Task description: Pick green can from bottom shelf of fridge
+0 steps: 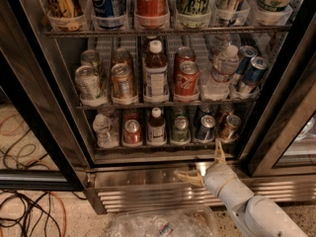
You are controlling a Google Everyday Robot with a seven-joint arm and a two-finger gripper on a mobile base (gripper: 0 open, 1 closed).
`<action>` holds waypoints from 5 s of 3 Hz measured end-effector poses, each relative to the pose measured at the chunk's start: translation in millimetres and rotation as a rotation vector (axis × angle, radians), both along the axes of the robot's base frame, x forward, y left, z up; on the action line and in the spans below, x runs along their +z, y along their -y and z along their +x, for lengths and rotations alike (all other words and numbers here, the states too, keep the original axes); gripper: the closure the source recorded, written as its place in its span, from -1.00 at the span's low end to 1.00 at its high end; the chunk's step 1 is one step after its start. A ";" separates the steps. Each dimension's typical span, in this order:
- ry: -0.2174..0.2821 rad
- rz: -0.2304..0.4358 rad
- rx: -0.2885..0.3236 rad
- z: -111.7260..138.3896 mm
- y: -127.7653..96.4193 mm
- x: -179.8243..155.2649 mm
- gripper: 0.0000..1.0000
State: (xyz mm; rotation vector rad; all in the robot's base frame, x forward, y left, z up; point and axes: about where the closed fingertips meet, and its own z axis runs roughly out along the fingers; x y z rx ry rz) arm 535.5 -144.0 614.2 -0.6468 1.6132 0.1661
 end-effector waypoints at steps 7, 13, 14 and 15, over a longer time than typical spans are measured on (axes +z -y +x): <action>0.037 0.329 -0.159 27.4 -29.7 -5.2 -1.00; 0.077 0.360 -0.162 27.9 -42.8 -10.4 -0.21; 0.077 0.360 -0.162 27.9 -42.8 -10.4 -0.40; 0.078 0.358 -0.163 28.2 -42.9 -10.5 -0.38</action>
Offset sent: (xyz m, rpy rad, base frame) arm 0.0240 -0.0028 0.0027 0.1980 0.0031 -0.1099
